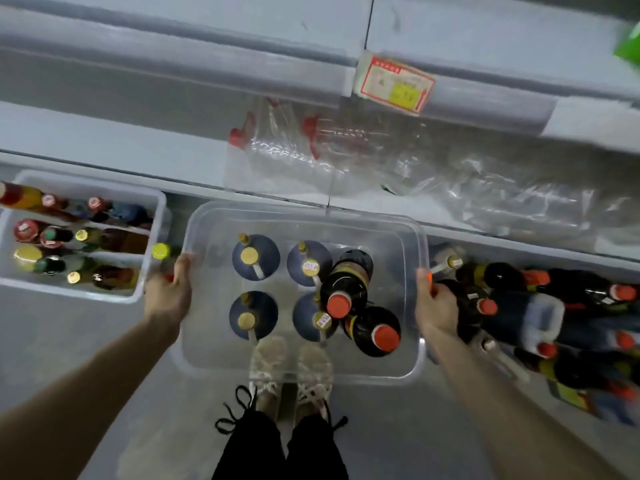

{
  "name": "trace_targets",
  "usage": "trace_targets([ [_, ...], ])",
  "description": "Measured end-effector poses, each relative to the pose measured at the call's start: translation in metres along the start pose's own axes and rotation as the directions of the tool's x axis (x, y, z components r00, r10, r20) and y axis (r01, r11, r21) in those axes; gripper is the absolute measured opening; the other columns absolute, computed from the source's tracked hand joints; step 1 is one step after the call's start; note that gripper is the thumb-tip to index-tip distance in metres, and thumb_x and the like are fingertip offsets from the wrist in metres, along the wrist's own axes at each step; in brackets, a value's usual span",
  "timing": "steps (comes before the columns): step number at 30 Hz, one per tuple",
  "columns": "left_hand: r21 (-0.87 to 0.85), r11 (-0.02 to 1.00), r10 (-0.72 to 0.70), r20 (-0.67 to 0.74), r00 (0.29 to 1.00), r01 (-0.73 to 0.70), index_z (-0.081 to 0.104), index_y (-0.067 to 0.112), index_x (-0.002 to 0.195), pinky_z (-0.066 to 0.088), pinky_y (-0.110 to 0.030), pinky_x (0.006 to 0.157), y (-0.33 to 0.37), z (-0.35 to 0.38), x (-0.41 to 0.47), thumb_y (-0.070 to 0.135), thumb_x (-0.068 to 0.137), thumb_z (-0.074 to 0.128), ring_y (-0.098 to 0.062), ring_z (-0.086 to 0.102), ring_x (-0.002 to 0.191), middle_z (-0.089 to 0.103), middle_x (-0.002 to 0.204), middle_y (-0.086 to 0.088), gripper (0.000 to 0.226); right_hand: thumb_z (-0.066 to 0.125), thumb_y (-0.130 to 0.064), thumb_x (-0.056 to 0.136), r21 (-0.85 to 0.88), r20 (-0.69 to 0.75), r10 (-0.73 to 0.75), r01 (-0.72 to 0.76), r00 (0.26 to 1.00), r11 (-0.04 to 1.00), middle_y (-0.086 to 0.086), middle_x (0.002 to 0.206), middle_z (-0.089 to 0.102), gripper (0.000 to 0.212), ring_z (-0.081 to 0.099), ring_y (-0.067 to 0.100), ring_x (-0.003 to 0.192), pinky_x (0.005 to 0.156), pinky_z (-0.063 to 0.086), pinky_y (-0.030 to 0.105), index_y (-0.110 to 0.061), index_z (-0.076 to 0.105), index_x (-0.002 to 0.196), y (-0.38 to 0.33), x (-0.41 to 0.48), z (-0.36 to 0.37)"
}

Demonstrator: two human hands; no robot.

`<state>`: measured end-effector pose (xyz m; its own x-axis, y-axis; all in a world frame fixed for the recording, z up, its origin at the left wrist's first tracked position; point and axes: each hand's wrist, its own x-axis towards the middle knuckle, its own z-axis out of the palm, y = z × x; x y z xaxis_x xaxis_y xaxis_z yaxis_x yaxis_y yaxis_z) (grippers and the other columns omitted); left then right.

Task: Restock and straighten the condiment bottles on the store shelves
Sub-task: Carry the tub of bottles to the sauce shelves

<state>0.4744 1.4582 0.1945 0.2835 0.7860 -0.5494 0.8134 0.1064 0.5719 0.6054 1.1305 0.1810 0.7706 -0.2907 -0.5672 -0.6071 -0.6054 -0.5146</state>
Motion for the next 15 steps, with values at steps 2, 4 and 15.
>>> trace_targets([
  [2,0.003,1.000,-0.026,0.046,0.999,0.026,0.061,0.008,0.109,0.050,-0.048,0.082,-0.009,0.020,0.023,0.049,0.098,0.043,-0.033,0.057,0.083,0.058,0.091,-0.014,0.046,0.041,-0.049,0.099,-0.021,0.001,0.024,-0.024,1.000,1.000,0.028,0.112,0.062,0.058,0.057,0.043,0.107,0.090,0.043,0.042,0.004,0.063,0.109,0.012,0.018,0.021],
  [4,0.016,1.000,-0.019,0.070,0.997,0.018,0.061,0.008,0.107,0.050,-0.048,0.081,-0.021,0.037,0.046,0.051,0.097,0.043,-0.034,0.057,0.083,0.059,0.091,-0.015,0.048,0.039,-0.048,0.099,-0.031,-0.010,0.048,-0.049,0.999,0.998,0.029,0.114,0.061,0.060,0.056,0.044,0.108,0.088,0.042,0.042,0.006,0.062,0.109,0.024,0.034,0.041],
  [15,0.073,0.997,-0.010,0.093,0.996,0.003,0.057,0.009,0.084,0.050,-0.045,0.078,-0.065,0.097,0.132,0.058,0.094,0.045,-0.029,0.054,0.075,0.058,0.080,-0.014,0.051,0.040,-0.054,0.097,0.021,-0.057,0.147,-0.146,0.988,0.989,0.027,0.121,0.060,0.062,0.054,0.044,0.115,0.094,0.041,0.043,0.001,0.061,0.119,0.070,0.080,0.125],
])
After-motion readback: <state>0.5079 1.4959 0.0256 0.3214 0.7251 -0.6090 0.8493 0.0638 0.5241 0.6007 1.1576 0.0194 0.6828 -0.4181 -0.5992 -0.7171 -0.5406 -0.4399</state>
